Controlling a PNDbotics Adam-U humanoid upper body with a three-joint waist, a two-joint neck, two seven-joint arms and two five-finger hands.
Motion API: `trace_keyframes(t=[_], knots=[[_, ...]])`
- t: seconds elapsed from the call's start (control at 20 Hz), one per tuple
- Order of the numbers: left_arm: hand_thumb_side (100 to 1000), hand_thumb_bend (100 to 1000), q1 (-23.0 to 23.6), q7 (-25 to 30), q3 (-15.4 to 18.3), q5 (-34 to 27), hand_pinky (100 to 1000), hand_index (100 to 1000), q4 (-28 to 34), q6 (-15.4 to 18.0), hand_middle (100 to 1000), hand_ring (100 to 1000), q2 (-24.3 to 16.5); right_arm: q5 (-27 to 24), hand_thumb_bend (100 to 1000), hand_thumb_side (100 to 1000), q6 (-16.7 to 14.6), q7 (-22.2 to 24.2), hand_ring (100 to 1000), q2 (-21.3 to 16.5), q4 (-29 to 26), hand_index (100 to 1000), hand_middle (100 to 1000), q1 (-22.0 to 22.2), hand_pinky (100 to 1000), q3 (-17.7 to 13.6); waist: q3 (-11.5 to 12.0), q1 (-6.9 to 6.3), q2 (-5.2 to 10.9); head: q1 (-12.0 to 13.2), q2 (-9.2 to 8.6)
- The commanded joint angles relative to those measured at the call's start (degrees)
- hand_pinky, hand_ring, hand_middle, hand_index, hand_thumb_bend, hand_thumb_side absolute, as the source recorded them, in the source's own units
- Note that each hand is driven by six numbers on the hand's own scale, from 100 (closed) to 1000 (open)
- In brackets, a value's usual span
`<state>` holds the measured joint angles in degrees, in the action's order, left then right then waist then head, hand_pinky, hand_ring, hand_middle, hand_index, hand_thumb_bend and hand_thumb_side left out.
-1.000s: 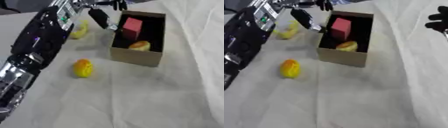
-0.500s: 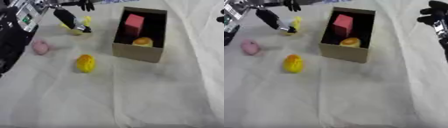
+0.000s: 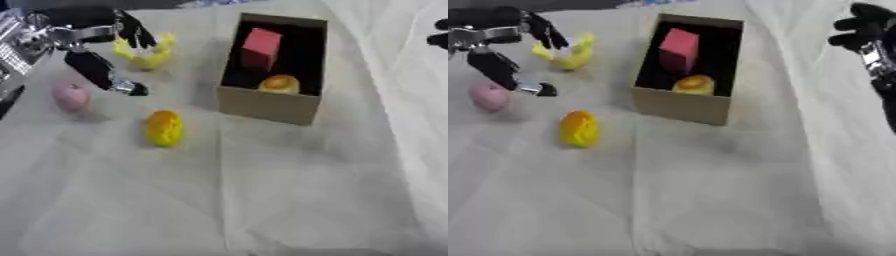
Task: Pick up objects on the table and place them in the box.
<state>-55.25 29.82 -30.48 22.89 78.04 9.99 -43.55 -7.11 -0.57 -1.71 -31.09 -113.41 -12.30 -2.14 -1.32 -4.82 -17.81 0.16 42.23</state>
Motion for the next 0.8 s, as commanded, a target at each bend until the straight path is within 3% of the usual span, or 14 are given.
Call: trace_keyframes(t=[0.05, 0.35, 0.8], knots=[[489, 588, -0.52, 1.42, -0.50, -2.78, 801, 852, 3.20, -2.75, 711, 729, -2.66, 0.23, 100, 713, -0.02, -0.18, 768, -1.28, -1.18, 888, 755, -0.69, 901, -0.54, -0.09, 0.31, 0.78, 0.05, -0.85], [488, 596, -0.38, 5.01, -2.89, -4.31, 801, 860, 4.12, -6.67, 715, 731, -1.86, 0.17, 100, 716, 0.04, -0.09, 768, -1.03, -1.18, 888, 755, -0.78, 901, -0.52, -0.34, 0.40, 0.42, 0.42, -1.22], [472, 611, 0.20, 7.04, -4.74, -2.73, 800, 855, 2.49, -8.03, 714, 732, -0.25, 0.03, 100, 717, 0.14, -0.01, 768, -0.67, -1.18, 889, 755, -0.83, 901, -0.50, -0.41, 0.53, 0.31, 0.80, -1.21]])
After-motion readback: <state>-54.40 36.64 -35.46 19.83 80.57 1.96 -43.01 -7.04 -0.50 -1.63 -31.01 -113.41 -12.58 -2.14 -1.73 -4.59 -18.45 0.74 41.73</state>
